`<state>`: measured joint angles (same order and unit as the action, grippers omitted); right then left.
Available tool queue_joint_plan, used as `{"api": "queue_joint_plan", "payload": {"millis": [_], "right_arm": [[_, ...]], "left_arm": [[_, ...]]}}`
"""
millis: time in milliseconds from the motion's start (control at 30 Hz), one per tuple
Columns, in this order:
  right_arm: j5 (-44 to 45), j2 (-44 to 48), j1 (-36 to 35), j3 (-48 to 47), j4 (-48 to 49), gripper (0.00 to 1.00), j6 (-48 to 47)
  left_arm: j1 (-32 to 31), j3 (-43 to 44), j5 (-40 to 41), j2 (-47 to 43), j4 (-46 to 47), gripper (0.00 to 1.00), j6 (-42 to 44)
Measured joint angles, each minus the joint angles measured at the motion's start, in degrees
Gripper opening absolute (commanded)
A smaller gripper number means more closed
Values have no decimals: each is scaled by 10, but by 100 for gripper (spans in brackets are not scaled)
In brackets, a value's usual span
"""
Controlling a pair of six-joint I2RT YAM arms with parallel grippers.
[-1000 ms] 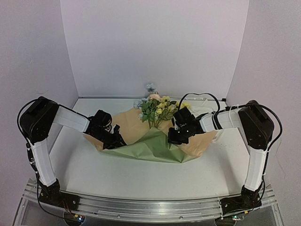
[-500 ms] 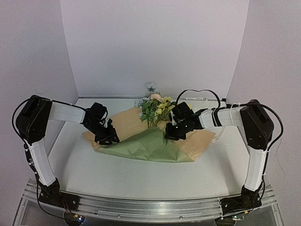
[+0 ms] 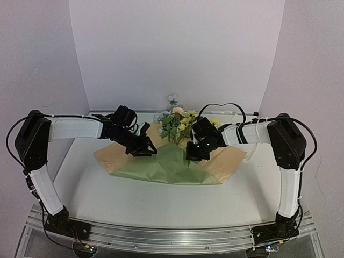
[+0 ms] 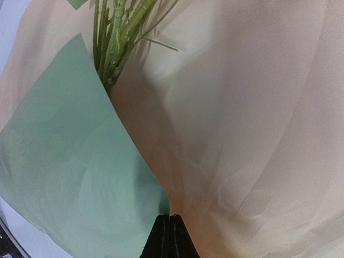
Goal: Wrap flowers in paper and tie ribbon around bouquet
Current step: Press the fold line of the 1/4-folded wrapping paper.
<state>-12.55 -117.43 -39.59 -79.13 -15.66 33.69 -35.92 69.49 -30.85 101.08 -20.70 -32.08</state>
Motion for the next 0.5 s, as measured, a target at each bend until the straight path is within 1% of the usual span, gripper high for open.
{"api": "queue_joint_plan", "payload": {"millis": [100,200,333,500], "right_arm": [[6,0,0,0,-2,0,3],[11,0,0,0,-4,0,3],[14,0,-3,0,-9,2,2],[25,0,-11,-3,-18,1,1]], "left_arm": [[-18,-23,-21,31,36,20,-16],[-17,-46,-25,63,46,17,-28],[-13,-63,-21,91,47,14,-37],[-12,-71,-15,95,49,13,-42]]}}
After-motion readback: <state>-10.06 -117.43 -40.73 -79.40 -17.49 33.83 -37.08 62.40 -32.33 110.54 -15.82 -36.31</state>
